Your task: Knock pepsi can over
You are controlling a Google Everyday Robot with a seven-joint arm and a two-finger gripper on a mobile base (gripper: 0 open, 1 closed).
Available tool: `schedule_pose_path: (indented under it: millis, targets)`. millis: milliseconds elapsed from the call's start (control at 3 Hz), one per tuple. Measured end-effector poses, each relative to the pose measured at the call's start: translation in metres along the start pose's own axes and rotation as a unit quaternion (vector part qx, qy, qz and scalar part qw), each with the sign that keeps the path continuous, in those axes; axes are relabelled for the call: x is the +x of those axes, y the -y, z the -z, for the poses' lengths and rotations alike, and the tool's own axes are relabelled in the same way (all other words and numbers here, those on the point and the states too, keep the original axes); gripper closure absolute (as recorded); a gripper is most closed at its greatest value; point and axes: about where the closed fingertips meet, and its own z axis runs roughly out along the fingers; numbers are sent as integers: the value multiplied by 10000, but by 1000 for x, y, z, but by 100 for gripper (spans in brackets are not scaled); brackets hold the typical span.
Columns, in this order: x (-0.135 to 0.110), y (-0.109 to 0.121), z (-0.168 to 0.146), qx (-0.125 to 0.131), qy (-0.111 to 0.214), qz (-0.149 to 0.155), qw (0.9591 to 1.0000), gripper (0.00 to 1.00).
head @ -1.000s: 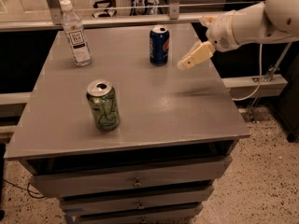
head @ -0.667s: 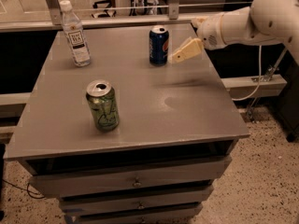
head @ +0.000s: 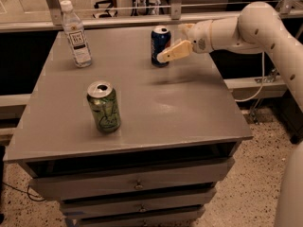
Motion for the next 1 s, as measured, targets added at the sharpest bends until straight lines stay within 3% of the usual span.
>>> schedule_pose_path:
  millis: [333,667,1000]
  targets:
    - [-7,-24,-8,-457,350,-65,9983,0]
    - [-25,-58,-11,-1010,686,-26,9925,0]
    - [-47,-93,-12,-1593,960,14,9825,0]
